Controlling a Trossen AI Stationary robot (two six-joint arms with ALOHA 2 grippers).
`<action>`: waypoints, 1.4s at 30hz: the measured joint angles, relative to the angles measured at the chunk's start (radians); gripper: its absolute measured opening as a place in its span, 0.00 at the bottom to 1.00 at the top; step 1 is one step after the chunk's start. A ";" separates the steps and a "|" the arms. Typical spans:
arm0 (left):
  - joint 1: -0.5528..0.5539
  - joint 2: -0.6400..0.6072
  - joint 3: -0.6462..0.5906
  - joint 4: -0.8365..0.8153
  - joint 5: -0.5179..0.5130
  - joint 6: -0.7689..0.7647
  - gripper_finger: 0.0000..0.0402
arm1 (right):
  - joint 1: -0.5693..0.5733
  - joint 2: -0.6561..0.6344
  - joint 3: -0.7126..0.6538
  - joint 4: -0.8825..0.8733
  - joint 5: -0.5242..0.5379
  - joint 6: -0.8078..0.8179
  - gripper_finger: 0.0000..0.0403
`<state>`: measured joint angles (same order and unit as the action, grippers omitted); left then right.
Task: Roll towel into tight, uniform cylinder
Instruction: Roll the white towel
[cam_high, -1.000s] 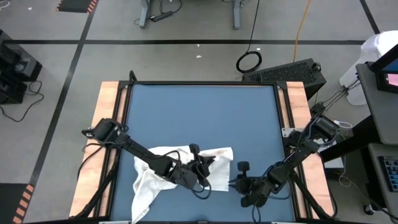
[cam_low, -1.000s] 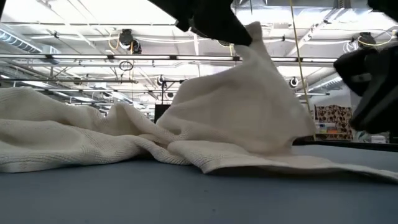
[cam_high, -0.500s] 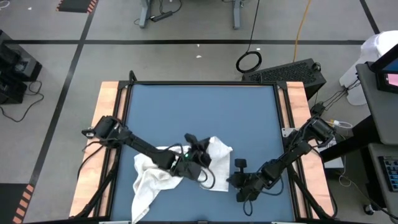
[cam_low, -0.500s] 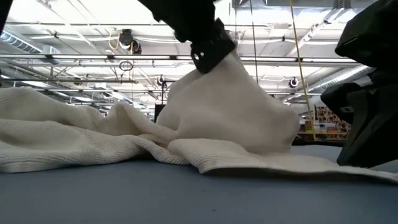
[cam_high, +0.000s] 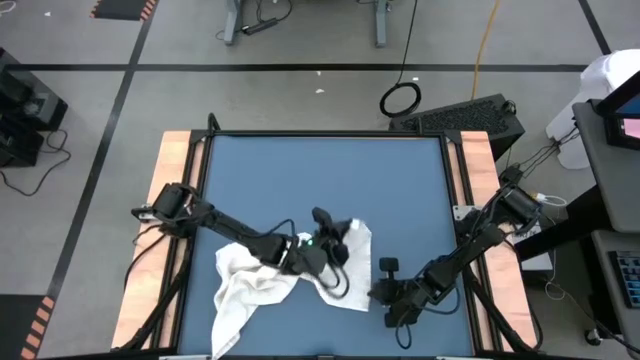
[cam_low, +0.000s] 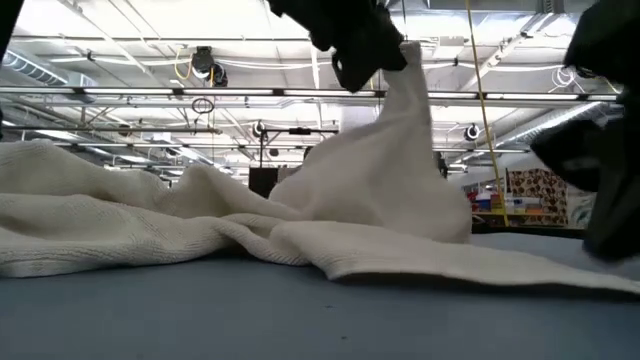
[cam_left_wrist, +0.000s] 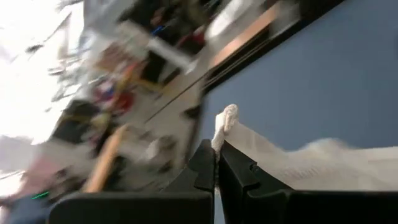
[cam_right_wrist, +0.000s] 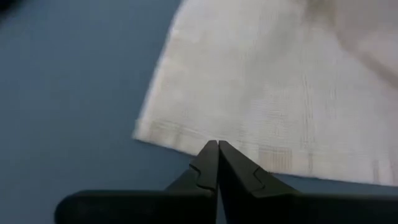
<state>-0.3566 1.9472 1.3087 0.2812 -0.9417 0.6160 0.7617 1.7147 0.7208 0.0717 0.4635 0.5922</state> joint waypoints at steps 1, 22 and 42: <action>-0.013 0.000 0.000 -0.016 0.013 -0.032 0.01 | 0.005 -0.018 0.000 -0.007 0.005 0.013 0.01; -0.048 0.000 0.012 -0.016 -0.038 0.070 0.01 | -0.060 -0.141 -0.081 -0.429 0.496 0.065 0.33; -0.065 0.001 0.012 -0.065 -0.002 0.072 0.01 | -0.279 -0.141 -0.243 0.097 0.315 -0.262 0.35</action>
<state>-0.4213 1.9480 1.3209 0.2165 -0.9432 0.6880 0.4824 1.5734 0.4782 0.1692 0.7789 0.3300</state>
